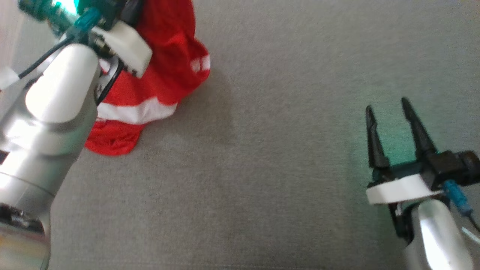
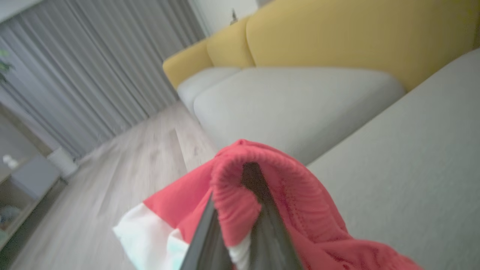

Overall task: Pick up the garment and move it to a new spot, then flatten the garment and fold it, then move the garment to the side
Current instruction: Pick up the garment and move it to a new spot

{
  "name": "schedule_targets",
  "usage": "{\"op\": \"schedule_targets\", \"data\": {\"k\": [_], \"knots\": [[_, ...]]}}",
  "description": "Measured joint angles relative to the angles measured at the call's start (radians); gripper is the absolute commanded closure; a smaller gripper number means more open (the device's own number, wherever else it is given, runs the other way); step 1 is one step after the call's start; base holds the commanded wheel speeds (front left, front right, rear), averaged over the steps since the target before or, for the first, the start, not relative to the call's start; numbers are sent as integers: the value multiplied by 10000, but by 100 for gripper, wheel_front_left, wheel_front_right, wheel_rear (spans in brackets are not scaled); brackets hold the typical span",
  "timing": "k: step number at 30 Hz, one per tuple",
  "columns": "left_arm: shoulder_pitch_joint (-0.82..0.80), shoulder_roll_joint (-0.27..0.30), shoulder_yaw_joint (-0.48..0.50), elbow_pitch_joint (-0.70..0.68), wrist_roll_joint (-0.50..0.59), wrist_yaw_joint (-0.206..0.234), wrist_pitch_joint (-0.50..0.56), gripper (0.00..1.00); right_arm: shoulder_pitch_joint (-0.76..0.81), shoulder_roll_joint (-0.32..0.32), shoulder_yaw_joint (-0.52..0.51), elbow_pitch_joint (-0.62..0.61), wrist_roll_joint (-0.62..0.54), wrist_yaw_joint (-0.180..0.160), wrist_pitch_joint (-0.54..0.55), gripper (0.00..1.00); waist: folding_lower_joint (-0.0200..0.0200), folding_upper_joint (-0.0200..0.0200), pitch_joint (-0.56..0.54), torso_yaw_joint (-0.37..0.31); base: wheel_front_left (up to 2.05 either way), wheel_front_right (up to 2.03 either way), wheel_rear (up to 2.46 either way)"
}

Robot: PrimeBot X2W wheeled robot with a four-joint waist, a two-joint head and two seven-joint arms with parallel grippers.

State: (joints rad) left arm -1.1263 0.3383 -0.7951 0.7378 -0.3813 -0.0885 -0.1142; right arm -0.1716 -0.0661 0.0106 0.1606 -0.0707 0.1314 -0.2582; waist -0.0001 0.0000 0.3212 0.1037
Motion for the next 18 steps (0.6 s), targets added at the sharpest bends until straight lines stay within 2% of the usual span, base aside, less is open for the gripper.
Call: {"op": "schedule_targets", "data": {"k": [4,7,15,18], "knots": [[-486,-6,-201,-1034,111,-88,360,100,453,125,288,144,290,0,0,0,-2,0,-891,-474,0,0,0],[-875,-174,-222,-1526,73,-100,522,100,670,171,533,150,683,0,0,0,-2,0,-1393,-1079,0,0,0],[-1295,-1714,-222,-1243,-460,-73,245,100,850,182,844,132,1248,0,0,0,-1,0,-2119,-2990,0,0,0],[-1225,-1933,-314,-848,-527,-84,127,100,851,180,907,127,1377,0,2,0,-1,1,-2153,-3458,0,0,0]]}}
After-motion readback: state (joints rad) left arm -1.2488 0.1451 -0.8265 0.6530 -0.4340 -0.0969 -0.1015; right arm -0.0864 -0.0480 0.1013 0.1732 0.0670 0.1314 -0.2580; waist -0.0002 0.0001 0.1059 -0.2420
